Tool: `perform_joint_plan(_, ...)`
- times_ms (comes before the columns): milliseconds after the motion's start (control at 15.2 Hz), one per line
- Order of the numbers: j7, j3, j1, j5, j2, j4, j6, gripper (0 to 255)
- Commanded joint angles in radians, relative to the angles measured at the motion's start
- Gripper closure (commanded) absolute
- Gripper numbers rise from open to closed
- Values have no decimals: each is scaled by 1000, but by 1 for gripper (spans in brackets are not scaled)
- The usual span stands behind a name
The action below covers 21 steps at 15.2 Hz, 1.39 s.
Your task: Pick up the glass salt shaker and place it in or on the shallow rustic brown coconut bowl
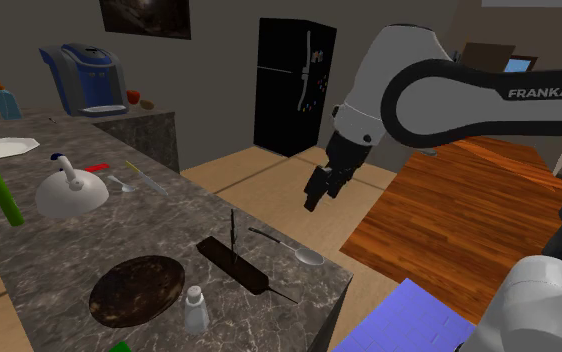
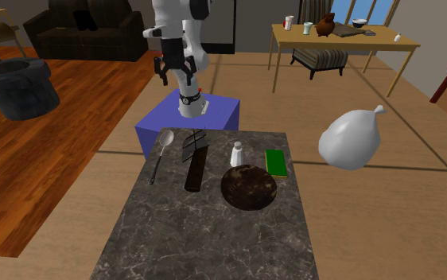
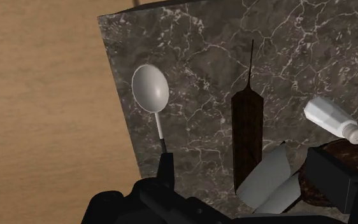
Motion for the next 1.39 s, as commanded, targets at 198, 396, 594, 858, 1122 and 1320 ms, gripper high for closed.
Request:
perform_joint_plan(198,51,86,30,34,105,-15,139,0)
perform_joint_plan(396,86,140,42,42,186,-6,221,0)
perform_joint_plan(594,126,196,47,36,275,13,301,0)
perform_joint_plan(858,194,272,45,-2,407,55,401,0)
perform_joint_plan(1122,291,346,36,-92,553,114,490,0)
perform_joint_plan(1320,389,386,39,-202,673,170,543,0)
